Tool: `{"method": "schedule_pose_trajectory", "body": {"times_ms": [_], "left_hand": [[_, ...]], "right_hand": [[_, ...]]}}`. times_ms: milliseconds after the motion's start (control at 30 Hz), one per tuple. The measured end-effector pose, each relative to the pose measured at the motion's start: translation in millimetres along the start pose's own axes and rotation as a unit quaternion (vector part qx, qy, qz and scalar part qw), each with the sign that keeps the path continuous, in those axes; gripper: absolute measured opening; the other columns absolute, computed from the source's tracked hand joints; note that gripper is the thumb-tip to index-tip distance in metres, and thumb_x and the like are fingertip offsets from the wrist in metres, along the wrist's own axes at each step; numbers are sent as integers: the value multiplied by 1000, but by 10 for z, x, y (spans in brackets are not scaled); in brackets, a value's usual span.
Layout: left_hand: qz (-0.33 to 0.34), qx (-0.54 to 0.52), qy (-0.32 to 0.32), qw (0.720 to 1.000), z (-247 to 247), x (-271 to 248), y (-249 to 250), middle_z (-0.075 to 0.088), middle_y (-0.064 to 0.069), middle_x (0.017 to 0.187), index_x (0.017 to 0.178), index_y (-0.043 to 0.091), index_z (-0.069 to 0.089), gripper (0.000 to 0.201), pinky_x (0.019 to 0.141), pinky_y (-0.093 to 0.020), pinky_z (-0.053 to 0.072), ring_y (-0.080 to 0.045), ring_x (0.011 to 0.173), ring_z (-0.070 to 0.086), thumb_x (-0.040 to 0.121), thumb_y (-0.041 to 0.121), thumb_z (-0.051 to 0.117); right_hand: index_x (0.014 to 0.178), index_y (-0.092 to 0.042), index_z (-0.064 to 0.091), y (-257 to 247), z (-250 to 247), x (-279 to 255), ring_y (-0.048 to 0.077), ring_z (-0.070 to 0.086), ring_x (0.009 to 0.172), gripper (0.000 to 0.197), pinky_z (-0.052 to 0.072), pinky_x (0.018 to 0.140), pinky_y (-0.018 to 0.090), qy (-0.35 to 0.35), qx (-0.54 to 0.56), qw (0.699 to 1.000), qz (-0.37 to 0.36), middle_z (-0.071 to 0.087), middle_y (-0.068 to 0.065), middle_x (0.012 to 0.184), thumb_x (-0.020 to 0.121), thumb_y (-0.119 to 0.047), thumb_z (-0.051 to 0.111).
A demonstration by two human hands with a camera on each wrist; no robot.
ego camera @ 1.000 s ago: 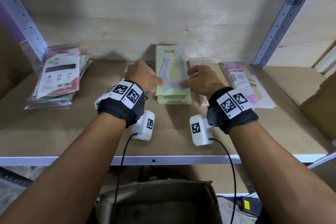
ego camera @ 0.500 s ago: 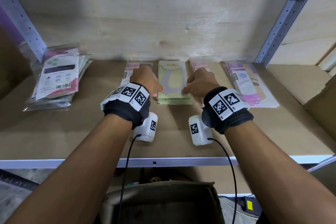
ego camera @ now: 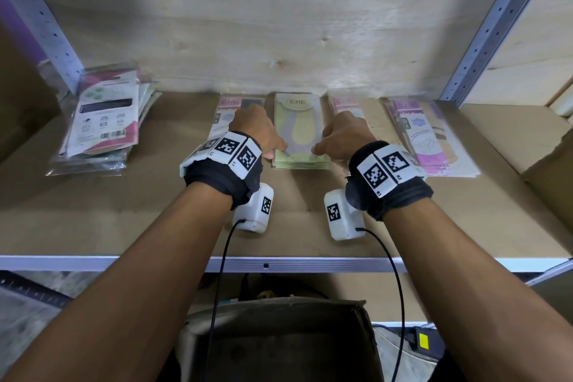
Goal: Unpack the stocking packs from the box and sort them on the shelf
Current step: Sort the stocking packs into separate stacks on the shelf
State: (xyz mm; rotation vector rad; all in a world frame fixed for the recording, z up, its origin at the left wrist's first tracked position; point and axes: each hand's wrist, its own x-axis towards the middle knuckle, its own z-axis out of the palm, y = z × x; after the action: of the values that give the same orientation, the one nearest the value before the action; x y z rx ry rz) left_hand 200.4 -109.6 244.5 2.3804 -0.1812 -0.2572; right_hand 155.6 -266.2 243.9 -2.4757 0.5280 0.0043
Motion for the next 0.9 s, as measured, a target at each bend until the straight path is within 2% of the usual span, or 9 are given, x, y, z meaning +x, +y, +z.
{"method": "schedule_pose_trajectory", "body": {"times_ms": [100, 167, 267, 333, 433, 500, 567, 733, 900], "left_hand": [[-23, -42, -18, 999, -16, -9, 13, 74, -21, 106, 113, -6, 67, 39, 94, -42, 57, -31, 97, 73, 83, 15, 80], [-12, -36, 10, 999, -60, 1, -1, 74, -19, 105, 111, -4, 69, 36, 92, -41, 58, -30, 97, 73, 84, 19, 78], [-2, -53, 48, 997, -171, -13, -54, 75, -17, 105, 109, -3, 71, 33, 92, -41, 58, -30, 96, 73, 86, 20, 76], [11, -66, 76, 995, -268, -28, -109, 76, -16, 101, 102, -1, 76, 26, 90, -41, 59, -29, 90, 74, 87, 20, 75], [20, -69, 120, 990, -454, -106, -247, 77, -11, 94, 99, 5, 78, 20, 83, -41, 62, -26, 79, 76, 87, 20, 75], [25, -49, 147, 988, -606, -150, -386, 78, -9, 91, 97, 10, 79, 16, 81, -41, 62, -25, 78, 76, 87, 20, 72], [25, -41, 161, 986, -786, -190, -531, 78, -9, 87, 92, 6, 78, 15, 81, -43, 63, -26, 78, 76, 89, 18, 69], [-2, -47, 208, 977, -1279, -303, -918, 77, -10, 94, 88, 10, 78, 15, 91, -39, 58, -30, 91, 72, 89, 21, 69], [-54, -3, 255, 965, -1665, -445, -1303, 73, -5, 101, 96, 20, 79, 15, 87, -25, 45, -27, 97, 66, 88, 27, 68]], "right_hand": [[124, -4, 60, 10, -3, -1, 27, 60, 109, 54, 52, 85, 32, 3, -2, 1000, -5, 58, 15, 126, 78, -22, 82], [121, -3, 63, 13, -17, -11, 23, 59, 102, 49, 49, 82, 29, 15, 3, 1000, -17, 60, 13, 124, 79, -21, 81], [120, -7, 68, -14, -49, -34, 21, 61, 109, 42, 45, 83, 24, 37, 13, 997, -70, 65, 8, 121, 82, -23, 76], [116, -14, 70, -65, -52, -75, 16, 61, 100, 36, 43, 79, 21, 34, 38, 993, -106, 69, 5, 111, 84, -27, 75], [107, -16, 72, -166, 14, -174, 14, 63, 81, 23, 50, 73, 23, 2, 90, 984, -150, 71, 2, 94, 86, -26, 72], [104, -15, 73, -253, 90, -249, 16, 66, 80, 17, 54, 75, 29, -24, 117, 979, -168, 72, 3, 88, 88, -22, 70], [101, -13, 73, -354, 169, -305, 17, 66, 77, 14, 54, 72, 28, -42, 137, 974, -177, 72, 6, 86, 89, -17, 69], [96, -8, 73, -759, 445, -379, 17, 67, 73, 10, 52, 69, 24, -74, 171, 963, -196, 71, 9, 80, 90, -12, 66], [99, -5, 67, -1324, 903, -368, 20, 63, 65, 8, 50, 53, 27, -129, 215, 952, -176, 66, 6, 77, 93, -9, 62]]}}
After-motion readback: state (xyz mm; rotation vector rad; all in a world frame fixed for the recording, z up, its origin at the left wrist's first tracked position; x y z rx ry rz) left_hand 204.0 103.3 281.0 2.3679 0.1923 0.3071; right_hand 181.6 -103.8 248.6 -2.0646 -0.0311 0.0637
